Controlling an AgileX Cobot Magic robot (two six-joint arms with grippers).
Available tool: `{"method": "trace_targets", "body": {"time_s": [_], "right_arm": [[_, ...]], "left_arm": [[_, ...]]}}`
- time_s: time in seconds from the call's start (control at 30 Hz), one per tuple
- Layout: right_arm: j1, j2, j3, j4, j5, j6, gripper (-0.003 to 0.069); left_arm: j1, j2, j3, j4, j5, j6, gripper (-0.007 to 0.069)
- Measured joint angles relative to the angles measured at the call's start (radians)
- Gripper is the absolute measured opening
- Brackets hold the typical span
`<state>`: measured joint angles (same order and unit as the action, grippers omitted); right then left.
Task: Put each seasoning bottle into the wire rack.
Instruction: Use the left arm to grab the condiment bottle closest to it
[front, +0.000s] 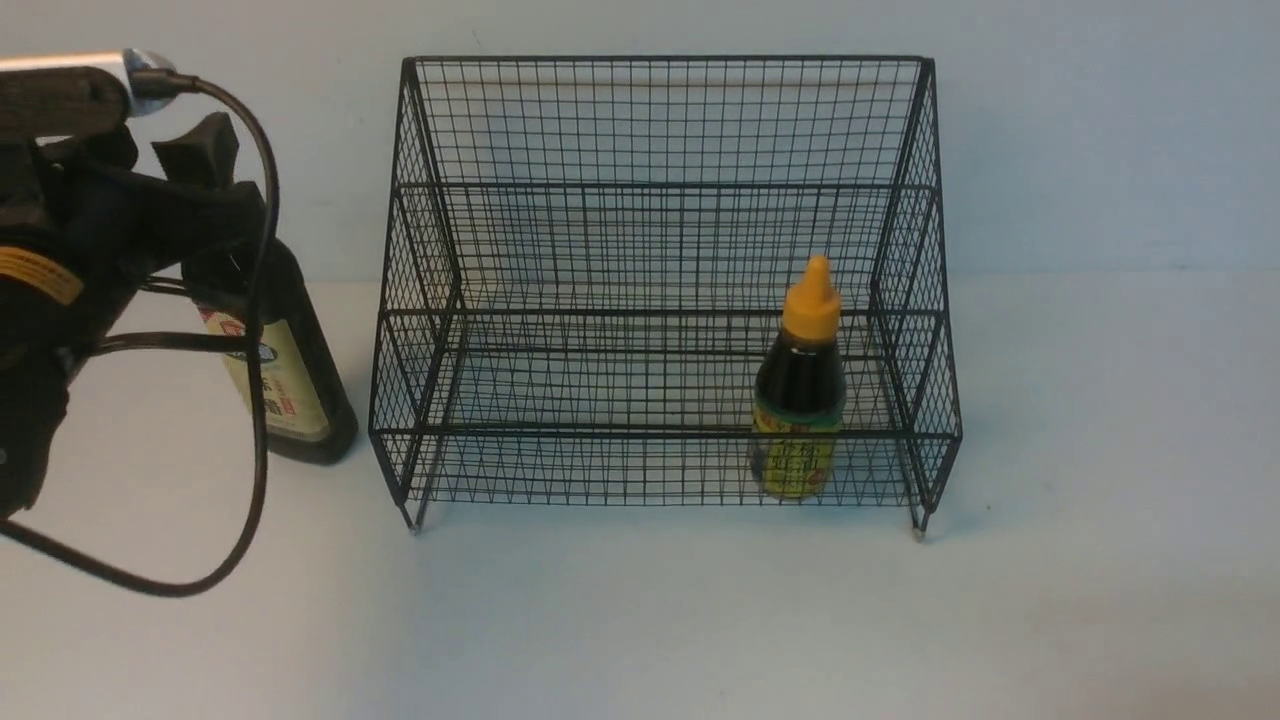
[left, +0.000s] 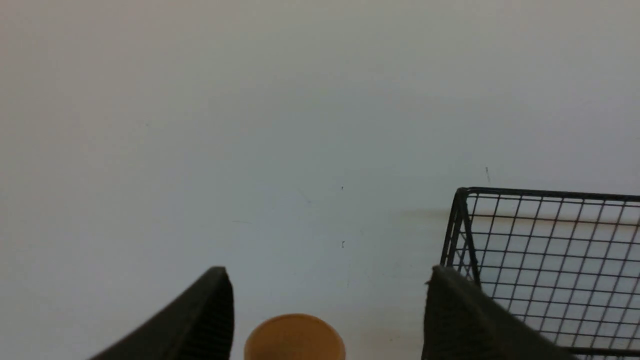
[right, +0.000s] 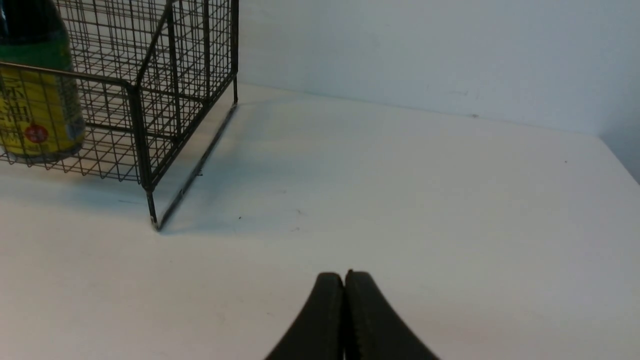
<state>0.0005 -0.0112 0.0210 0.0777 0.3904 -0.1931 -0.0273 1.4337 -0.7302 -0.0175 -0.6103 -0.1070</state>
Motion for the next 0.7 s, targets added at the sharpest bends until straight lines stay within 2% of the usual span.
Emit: {"method": "trace_targets", "body": {"time_s": [0.3, 0.7], "right_arm": [[0.0, 0.0, 0.0, 0.0, 0.0, 0.0, -0.0013], [0.0, 0.0, 0.0, 0.0, 0.0, 0.0, -0.0013]], "left_arm": [[0.001, 0.069, -0.039, -0.057, 0.0, 0.107, 0.0471], [0.001, 0.157, -0.046, -0.058, -0.004, 0.113, 0.0471]]}}
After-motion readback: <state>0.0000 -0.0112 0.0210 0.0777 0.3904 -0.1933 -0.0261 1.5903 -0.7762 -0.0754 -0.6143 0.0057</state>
